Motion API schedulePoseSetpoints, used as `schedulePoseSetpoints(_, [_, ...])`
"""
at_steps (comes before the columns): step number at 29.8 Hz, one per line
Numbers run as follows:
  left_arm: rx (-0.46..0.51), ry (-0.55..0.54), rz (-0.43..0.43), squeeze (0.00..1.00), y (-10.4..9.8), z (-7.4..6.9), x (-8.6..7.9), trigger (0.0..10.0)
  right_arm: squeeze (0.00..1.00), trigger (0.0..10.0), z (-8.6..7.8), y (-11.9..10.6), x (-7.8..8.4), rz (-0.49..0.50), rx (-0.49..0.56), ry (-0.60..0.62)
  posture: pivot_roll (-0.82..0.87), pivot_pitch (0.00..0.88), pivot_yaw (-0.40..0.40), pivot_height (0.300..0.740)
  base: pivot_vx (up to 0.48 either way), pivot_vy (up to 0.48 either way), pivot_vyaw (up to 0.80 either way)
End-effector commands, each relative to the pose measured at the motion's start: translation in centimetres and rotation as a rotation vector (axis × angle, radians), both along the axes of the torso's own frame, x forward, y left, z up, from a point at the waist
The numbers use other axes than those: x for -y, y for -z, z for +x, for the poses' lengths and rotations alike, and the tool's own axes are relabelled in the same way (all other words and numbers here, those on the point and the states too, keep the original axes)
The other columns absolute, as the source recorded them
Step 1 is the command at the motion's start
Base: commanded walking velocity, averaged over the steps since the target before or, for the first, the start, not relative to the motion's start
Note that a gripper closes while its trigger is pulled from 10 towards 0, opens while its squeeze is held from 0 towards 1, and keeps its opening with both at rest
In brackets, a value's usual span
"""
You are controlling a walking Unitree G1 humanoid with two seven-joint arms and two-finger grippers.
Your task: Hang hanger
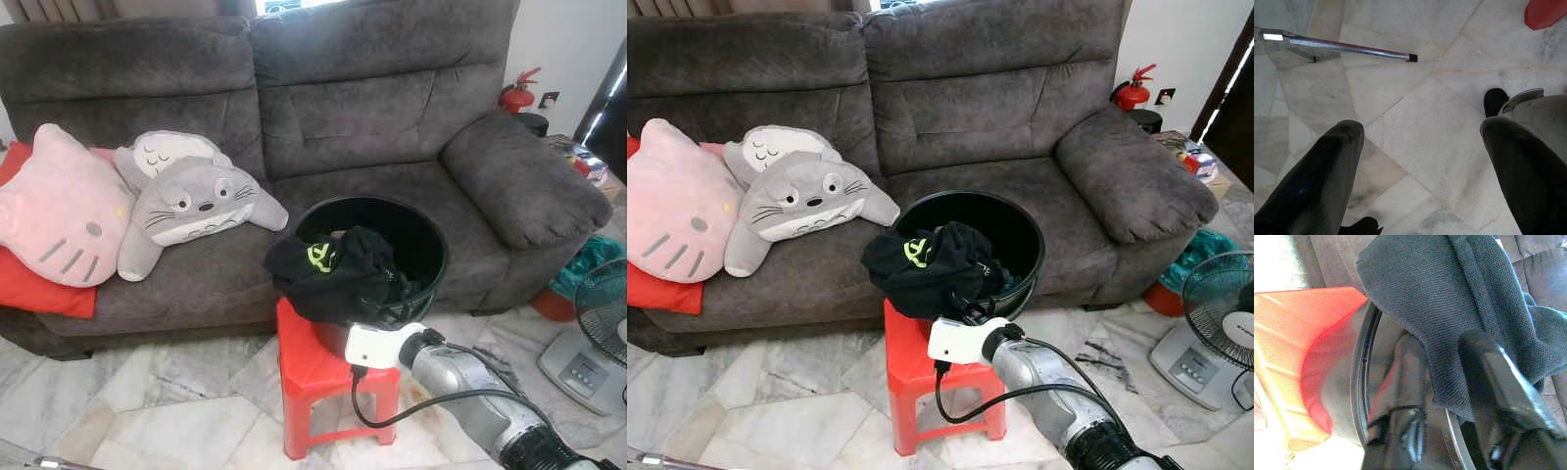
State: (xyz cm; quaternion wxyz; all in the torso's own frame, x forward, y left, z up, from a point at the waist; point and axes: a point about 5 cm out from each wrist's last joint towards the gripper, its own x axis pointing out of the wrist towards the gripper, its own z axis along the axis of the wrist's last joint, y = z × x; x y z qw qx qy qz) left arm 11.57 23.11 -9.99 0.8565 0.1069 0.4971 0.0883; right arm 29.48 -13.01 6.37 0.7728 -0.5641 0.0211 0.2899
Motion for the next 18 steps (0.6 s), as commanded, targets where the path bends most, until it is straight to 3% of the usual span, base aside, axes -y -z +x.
schedulePoseSetpoints(1, [0.001,-0.011,0.017,0.0,-0.1,-0.2,-0.4,10.0,0.0,0.0,0.4,-0.4,-0.1,0.02,0.015,0.009,-0.18,0.0,0.069,0.74,0.0,0.0,0.0])
schedulePoseSetpoints(9, [0.002,-0.013,0.021,0.0,-0.1,-0.2,-0.4,10.0,0.0,0.0,0.6,-1.0,-0.3,0.035,0.039,0.007,-0.17,0.0,0.068,0.74,0.0,0.0,0.0])
schedulePoseSetpoints(18, [0.004,-0.014,0.021,0.0,-0.1,-0.1,-0.4,10.0,0.0,0.0,2.0,-4.1,-0.2,0.08,0.18,0.029,-0.18,0.0,0.068,0.74,0.0,0.0,0.0])
